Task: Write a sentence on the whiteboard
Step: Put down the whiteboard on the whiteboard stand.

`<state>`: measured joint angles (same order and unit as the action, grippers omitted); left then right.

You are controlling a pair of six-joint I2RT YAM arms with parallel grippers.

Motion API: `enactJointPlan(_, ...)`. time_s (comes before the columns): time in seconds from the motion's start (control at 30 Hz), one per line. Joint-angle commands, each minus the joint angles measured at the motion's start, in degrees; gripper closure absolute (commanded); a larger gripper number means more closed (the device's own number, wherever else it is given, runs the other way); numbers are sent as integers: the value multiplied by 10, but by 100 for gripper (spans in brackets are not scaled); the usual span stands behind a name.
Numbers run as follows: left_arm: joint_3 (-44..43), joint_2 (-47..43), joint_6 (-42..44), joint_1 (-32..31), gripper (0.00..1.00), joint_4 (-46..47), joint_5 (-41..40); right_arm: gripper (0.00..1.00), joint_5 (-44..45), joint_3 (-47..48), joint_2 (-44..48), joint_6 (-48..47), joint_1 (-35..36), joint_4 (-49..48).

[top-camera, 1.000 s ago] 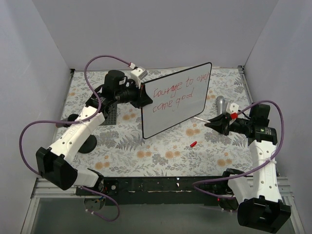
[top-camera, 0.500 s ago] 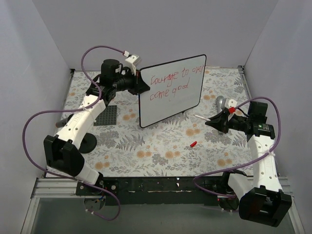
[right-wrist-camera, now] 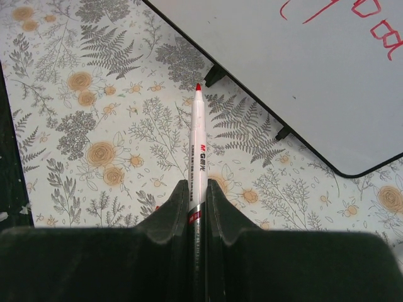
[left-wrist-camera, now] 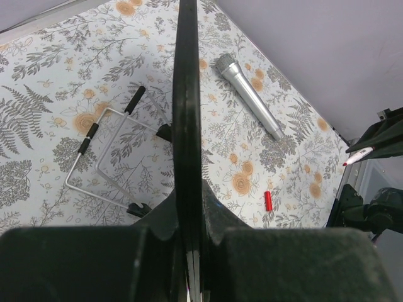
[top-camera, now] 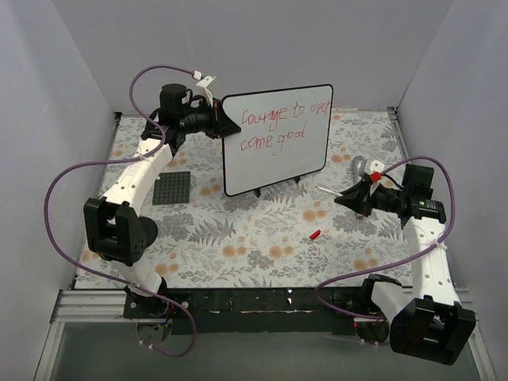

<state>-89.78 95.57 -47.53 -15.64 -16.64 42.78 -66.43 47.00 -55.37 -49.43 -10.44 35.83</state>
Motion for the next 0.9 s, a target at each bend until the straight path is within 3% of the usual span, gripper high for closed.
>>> enactJointPlan(0.0,-40,-9,-13,19,100,101,41,99,-4,-2,-5,6,-2,-12)
enactJointPlan(0.37,-87,23,-83,20,100,155,45,99,2,-2,-11,6,-1,-13)
enactJointPlan(0.73,-27,-11,-137,21,100,282,-2,99,4,-4,-14,7,-2,-15)
enactJointPlan(0.87,-15,-14,-122,24,100,276,5,99,5,-4,-14,7,-2,-15)
